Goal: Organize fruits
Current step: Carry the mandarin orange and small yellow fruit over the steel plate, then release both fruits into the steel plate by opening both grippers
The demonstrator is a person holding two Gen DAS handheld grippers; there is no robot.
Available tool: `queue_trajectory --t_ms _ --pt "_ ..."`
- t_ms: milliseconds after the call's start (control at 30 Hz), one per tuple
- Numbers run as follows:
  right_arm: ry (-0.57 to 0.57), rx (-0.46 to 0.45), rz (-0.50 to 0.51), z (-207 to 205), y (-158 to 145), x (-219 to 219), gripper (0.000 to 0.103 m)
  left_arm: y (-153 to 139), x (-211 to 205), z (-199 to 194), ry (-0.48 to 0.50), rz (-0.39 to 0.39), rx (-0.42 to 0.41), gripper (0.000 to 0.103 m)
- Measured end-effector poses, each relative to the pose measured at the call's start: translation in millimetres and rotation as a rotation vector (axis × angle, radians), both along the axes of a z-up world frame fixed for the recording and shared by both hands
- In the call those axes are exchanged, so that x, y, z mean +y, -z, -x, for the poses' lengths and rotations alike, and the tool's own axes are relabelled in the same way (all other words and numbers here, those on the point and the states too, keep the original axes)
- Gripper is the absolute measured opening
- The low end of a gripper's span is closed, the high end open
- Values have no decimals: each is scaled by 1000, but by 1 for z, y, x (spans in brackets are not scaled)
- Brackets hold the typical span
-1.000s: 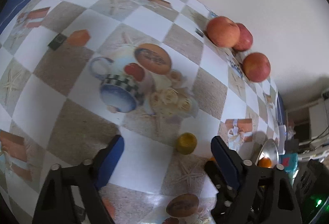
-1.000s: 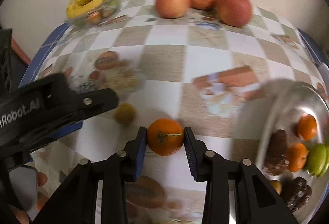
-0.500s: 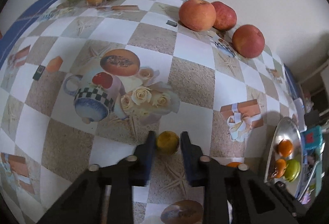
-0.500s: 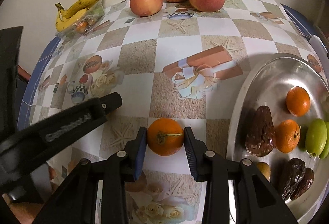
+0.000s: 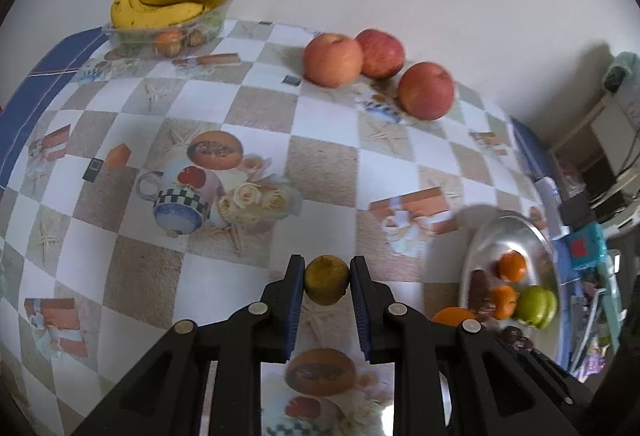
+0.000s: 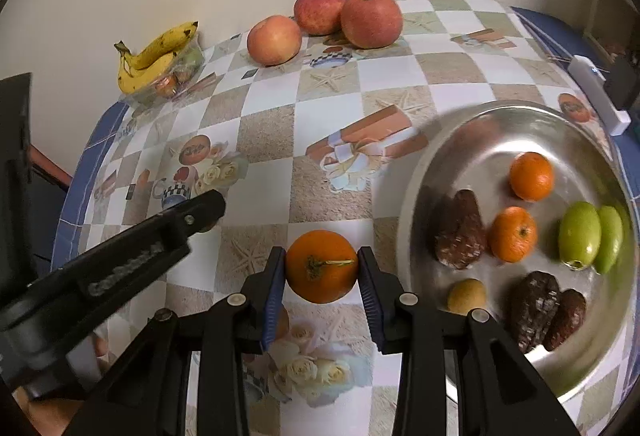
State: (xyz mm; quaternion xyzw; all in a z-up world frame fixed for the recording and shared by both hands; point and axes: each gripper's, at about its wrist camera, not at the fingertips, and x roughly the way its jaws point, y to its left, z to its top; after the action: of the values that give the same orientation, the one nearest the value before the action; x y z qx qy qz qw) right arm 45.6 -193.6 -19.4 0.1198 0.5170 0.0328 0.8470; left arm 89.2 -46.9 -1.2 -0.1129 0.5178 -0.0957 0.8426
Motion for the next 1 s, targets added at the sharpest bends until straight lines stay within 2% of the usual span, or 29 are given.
queue_trajectory --t_ms 133,300,467,600,733,1000 --pt "51 -5 17 11 -8 -18 38 -12 -11 12 30 23 -20 25" --pt "199 -14 39 19 -15 -64 38 -15 -41 22 122 28 -36 25" --pt "325 5 121 22 -11 -103 38 -10 -81 31 234 36 -32 25" --pt "394 13 78 27 -4 -131 38 -2 -113 37 330 41 -39 25" --pt "406 16 79 29 -2 -138 38 7 -126 37 375 28 -28 25" --pt "349 18 109 22 0 -123 38 18 -131 38 386 26 -3 25"
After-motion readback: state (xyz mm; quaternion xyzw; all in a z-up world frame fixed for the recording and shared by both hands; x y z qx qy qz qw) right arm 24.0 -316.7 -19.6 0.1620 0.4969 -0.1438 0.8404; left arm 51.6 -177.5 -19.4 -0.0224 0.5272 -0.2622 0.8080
